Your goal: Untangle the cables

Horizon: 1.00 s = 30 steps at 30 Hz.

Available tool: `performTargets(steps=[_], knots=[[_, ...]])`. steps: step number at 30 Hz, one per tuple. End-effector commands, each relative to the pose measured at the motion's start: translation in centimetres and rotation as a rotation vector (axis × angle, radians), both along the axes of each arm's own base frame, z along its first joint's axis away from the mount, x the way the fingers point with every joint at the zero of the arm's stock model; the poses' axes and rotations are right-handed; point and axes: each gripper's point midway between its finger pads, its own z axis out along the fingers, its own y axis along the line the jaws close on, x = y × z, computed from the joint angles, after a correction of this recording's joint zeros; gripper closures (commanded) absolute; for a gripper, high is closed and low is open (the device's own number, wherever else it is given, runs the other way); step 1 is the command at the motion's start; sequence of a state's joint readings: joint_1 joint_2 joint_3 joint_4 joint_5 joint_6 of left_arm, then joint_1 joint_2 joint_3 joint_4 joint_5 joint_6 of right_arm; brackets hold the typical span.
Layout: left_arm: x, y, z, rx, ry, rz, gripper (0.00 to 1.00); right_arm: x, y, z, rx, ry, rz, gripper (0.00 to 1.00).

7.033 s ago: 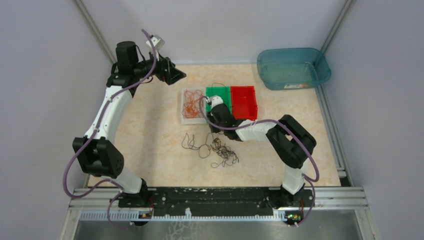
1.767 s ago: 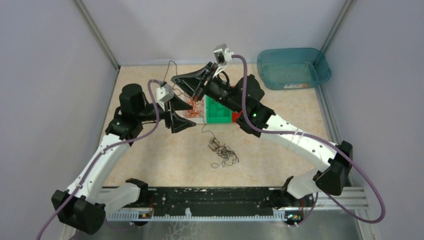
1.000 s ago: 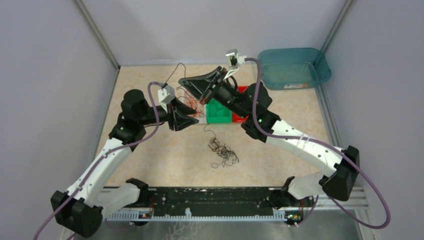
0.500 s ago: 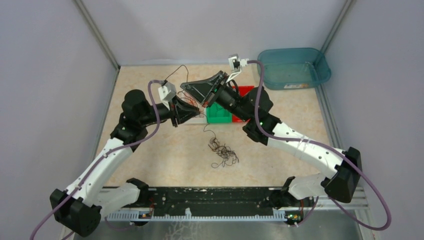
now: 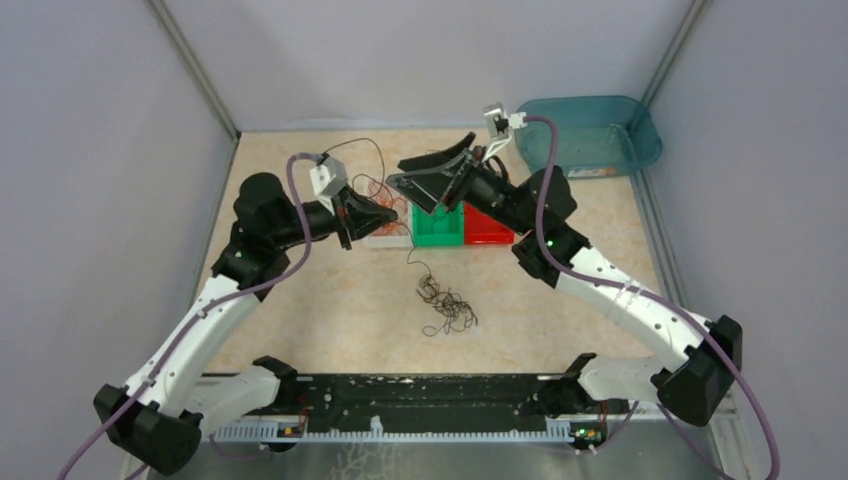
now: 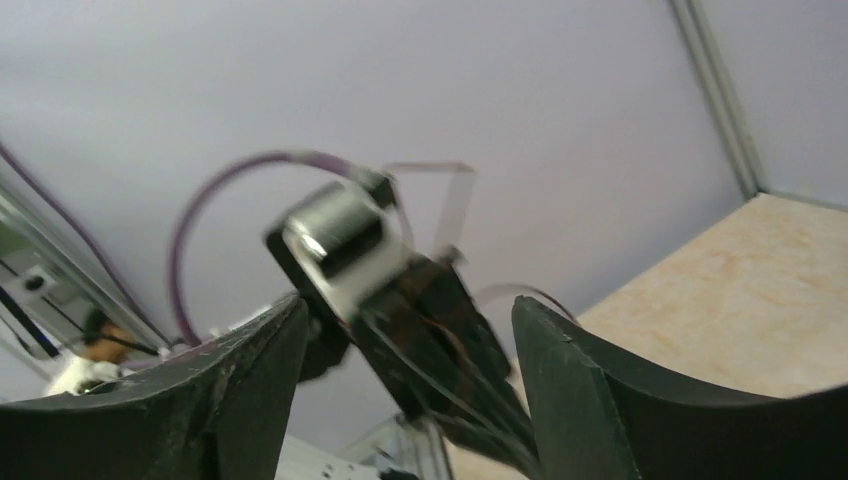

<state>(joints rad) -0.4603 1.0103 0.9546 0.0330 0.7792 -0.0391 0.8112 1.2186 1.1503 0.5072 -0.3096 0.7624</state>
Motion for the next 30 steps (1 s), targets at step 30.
performTargets(steps=[30], knots=[[-5.8,3.2,15.0,-0.073,-0.413,-0.001,1.00,-1.8,5.7,-22.9,-0.426,-0.416,0.025,0.21]])
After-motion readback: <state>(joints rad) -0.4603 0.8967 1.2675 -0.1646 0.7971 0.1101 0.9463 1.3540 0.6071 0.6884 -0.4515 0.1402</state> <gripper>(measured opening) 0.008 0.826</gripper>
